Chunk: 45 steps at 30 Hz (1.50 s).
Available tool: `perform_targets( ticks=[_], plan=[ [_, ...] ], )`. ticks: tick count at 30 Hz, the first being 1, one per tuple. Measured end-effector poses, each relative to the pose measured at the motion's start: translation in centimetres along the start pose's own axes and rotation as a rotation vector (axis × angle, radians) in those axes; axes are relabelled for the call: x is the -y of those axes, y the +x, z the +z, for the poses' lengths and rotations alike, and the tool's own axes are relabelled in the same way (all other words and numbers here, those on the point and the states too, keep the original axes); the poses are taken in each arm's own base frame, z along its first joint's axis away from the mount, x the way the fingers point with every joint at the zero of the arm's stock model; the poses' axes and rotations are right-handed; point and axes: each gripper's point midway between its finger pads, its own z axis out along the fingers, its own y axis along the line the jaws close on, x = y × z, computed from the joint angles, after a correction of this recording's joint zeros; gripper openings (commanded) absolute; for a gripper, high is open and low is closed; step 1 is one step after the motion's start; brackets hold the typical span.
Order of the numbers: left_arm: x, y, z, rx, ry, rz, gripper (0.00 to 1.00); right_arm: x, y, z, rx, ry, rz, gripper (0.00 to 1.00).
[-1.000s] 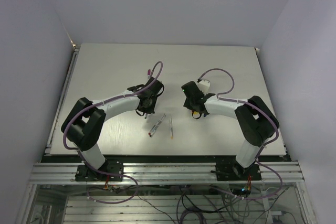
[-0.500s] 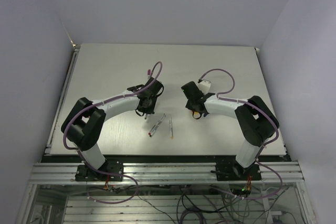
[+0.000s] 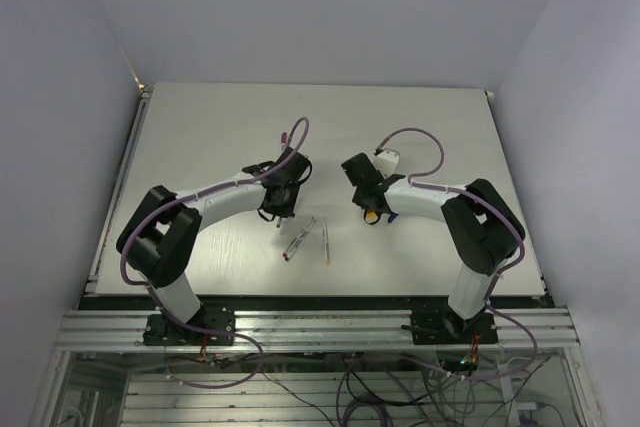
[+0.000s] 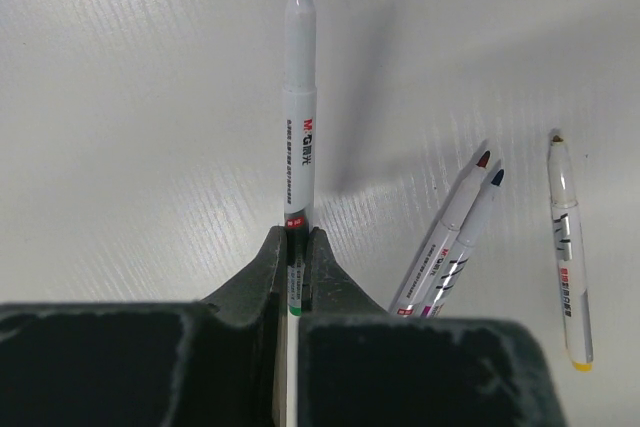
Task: Insert the pens into the pen caps
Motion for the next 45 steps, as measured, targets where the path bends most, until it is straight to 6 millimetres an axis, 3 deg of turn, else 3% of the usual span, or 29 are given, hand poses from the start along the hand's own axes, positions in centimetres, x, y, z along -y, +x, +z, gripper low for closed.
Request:
perform_targets(
  ticks=[8,15,21,25,29,33,39,45],
  plan=[
    [0.0,0.1,0.0,-0.001,0.0,0.0,0.07,0.1,-0.1,0.1,0.006,0.006,-0.004,0.0],
    [0.2,-0.1,0.0,0.005,0.011,0.007,0.07,0.0,0.0,-0.2,0.01,-0.026,-0.01,0.0],
    [0.7,-1.7,-0.6,0.068,0.044,0.007,0.07,0.0,-0.6,-1.0,0.024,-0.061,-0.059,0.0],
    [1.3,-3.6,-1.1,0.128,0.067,0.007,0.07,-1.5,-3.9,-2.7,0.118,-0.15,-0.043,0.0],
    [2.4,-6.7,-1.9,0.224,0.111,-0.003,0.1,-3.2,-8.9,-5.8,0.284,-0.276,-0.006,0.0],
    [3.9,-9.3,-2.9,0.314,0.181,-0.003,0.14,-3.5,-12.8,-8.9,0.441,-0.375,0.023,0.0],
    [7.4,-13.2,-5.6,0.487,0.38,0.021,0.11,-2.6,-16.4,-12.7,0.633,-0.481,0.057,0.0],
    [10.8,-14.2,-9.9,0.639,0.634,0.069,0.07,-1.9,-18.5,-16.1,0.783,-0.57,0.071,0.0]
  ],
)
